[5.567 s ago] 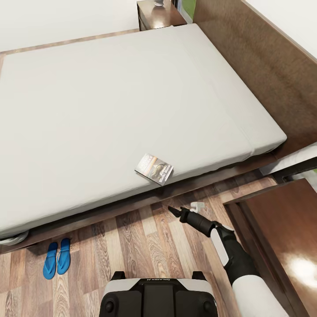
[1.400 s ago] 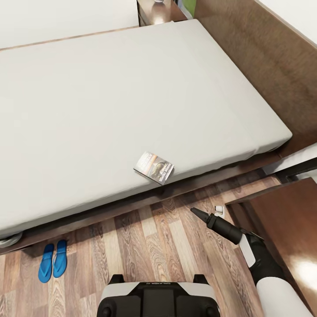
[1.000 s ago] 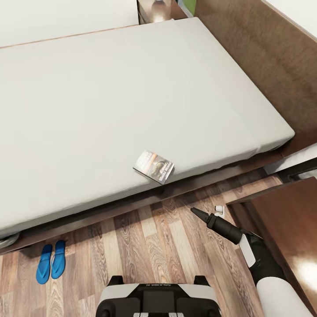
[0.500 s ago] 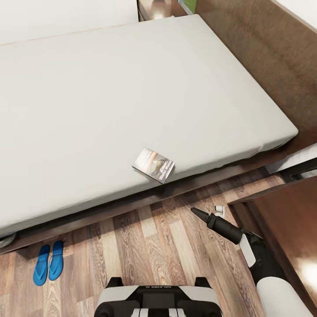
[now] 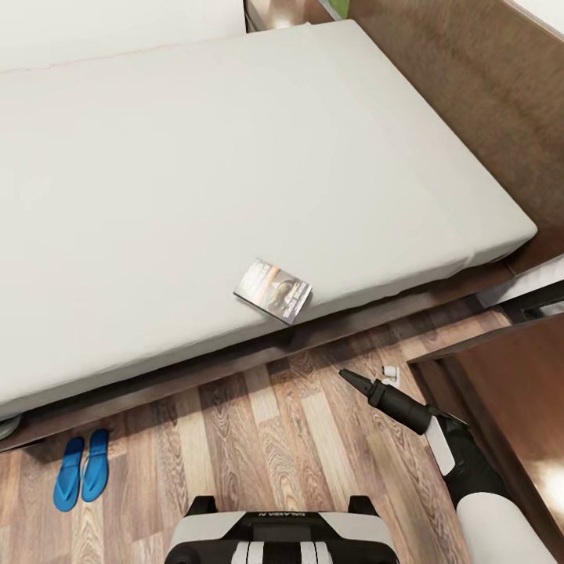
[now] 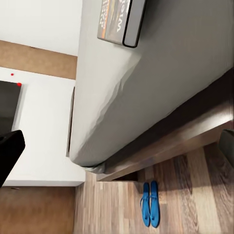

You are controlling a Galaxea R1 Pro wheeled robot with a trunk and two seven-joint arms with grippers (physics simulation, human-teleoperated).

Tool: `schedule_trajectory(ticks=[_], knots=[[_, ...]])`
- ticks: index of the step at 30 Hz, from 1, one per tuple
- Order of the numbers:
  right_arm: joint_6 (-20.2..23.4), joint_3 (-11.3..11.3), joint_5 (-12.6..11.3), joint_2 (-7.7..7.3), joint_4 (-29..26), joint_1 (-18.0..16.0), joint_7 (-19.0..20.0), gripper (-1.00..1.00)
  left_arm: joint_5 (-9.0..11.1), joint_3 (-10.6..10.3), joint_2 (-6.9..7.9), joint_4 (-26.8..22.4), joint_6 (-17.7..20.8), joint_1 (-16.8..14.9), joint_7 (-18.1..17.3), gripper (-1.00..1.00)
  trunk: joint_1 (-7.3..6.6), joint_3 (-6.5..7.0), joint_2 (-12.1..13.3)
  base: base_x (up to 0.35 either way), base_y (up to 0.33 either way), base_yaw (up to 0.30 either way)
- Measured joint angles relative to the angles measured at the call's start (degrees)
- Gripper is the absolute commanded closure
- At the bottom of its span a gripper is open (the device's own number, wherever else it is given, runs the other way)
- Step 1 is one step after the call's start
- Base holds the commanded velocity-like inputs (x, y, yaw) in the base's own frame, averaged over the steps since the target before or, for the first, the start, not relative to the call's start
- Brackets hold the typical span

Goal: In the bedroom, move the book from the bed onto either nightstand, and place the two sandals side by side next to the bed.

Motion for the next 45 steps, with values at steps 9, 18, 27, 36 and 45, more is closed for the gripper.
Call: schedule_trajectory(ticks=[9,18,27,36,45], knots=[[-0.2,-0.2,-1.6,0.01,0.0,0.0,0.1,-1.00,0.0,0.0,-0.04,0.0,0.0,0.0,0.0,-1.00,1.98,-1.62,-3.6,0.000,0.000,0.000],[-0.3,0.0,-2.5,0.25,0.0,0.0,0.1,-1.00,0.0,0.0,-0.06,0.0,0.0,0.0,0.0,-1.00,1.98,-1.62,-3.6,0.000,0.000,0.000],[-0.3,0.3,-2.8,0.68,0.0,0.0,-0.4,-1.00,0.0,0.0,-0.07,0.0,0.0,0.0,-0.1,-1.00,1.98,-1.62,-3.6,0.000,0.000,0.000],[-0.3,0.4,-2.9,0.90,0.0,-0.5,-0.5,-1.00,0.0,-0.1,-0.14,-0.1,0.5,0.0,-0.1,-1.00,2.42,-1.97,-4.4,0.000,0.000,0.000],[-0.2,0.5,-2.8,2.70,0.2,-2.2,-0.7,-1.00,0.0,-0.1,-0.16,-0.1,1.2,0.0,0.1,-1.00,3.74,-3.06,-6.8,0.000,0.000,0.000]])
